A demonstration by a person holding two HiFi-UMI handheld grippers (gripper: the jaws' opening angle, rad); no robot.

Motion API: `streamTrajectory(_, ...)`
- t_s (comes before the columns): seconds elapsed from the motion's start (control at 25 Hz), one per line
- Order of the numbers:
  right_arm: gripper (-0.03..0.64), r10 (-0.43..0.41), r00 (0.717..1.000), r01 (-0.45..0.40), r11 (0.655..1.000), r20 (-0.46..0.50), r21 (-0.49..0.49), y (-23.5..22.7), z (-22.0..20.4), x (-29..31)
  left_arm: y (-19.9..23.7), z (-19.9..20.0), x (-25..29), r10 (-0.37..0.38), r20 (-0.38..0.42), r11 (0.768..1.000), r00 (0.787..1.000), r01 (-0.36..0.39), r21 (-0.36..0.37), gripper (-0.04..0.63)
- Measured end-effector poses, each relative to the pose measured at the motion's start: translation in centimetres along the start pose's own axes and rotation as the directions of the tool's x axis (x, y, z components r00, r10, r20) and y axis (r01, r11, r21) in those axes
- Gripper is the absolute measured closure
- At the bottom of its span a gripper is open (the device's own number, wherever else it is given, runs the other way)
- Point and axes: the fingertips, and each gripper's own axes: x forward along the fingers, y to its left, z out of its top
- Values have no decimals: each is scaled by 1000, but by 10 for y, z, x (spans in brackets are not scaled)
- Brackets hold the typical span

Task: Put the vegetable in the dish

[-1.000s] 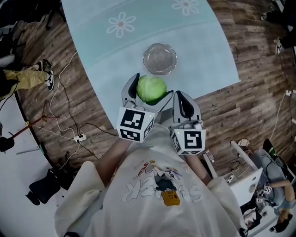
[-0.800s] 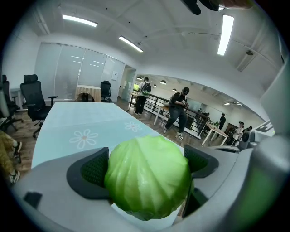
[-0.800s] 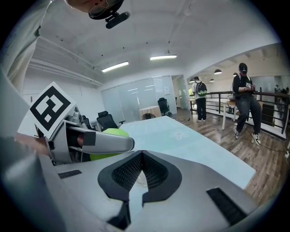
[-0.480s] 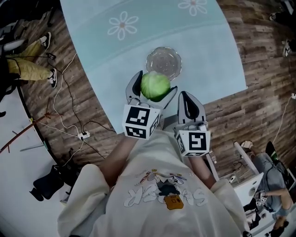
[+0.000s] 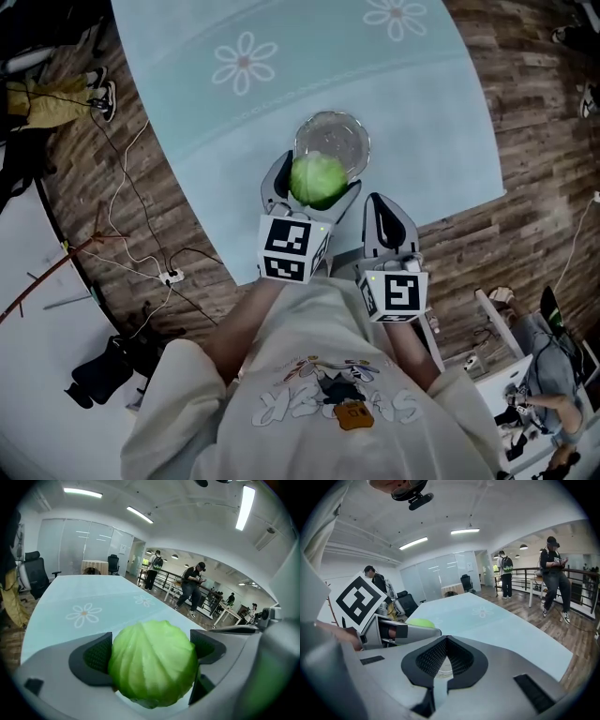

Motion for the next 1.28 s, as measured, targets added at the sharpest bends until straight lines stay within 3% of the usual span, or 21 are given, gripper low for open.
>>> streamTrajectory(0.6, 595, -12, 999, 14, 999, -45, 43, -25, -15, 30, 16, -24, 59, 16, -89, 1000, 996, -17, -17, 72)
streamTrajectory(1.28, 595, -12, 998, 16, 998, -69, 61, -38, -18, 40, 24, -55, 103, 58, -224, 997, 973, -67, -33, 72)
